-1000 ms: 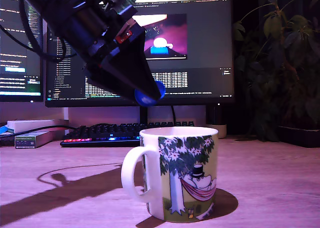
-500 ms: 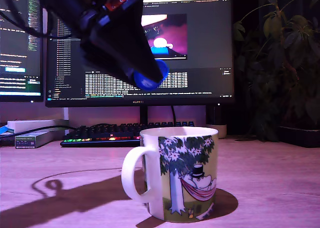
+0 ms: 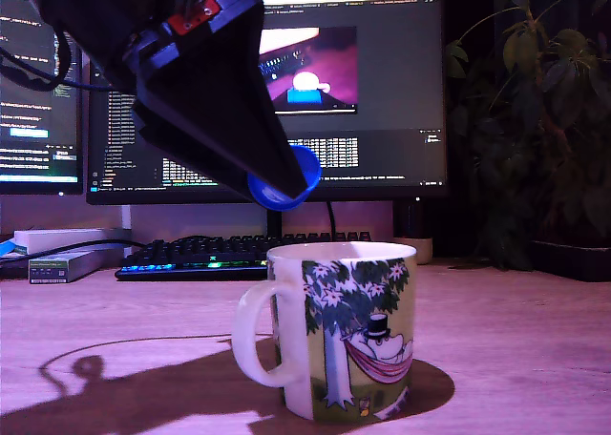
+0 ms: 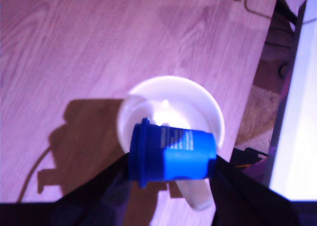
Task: Pick up the coffee capsules from the table one by one and drop them inside the nearest coffee cup
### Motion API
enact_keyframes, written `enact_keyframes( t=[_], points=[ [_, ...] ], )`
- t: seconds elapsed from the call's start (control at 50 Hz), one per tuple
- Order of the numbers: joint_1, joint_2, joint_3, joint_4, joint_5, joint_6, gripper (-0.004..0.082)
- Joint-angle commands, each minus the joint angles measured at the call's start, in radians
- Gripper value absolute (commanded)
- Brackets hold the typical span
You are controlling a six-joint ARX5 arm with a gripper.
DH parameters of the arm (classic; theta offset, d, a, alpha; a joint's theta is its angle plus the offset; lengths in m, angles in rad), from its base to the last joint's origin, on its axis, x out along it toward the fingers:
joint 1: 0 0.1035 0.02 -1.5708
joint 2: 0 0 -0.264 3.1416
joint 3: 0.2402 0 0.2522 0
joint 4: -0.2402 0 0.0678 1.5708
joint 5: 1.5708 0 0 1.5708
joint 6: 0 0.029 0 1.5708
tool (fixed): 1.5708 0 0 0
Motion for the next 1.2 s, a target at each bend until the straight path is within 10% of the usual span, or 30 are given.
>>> enact_keyframes(
  t=[0.0,1.18],
  points=[
    [-0.009,-0.015,-0.023,0.017,-0.005,-0.004,0.0286],
    [-0.07,0.269,0.294,-0.265,-0.11,-0.028,0.0286]
  ],
)
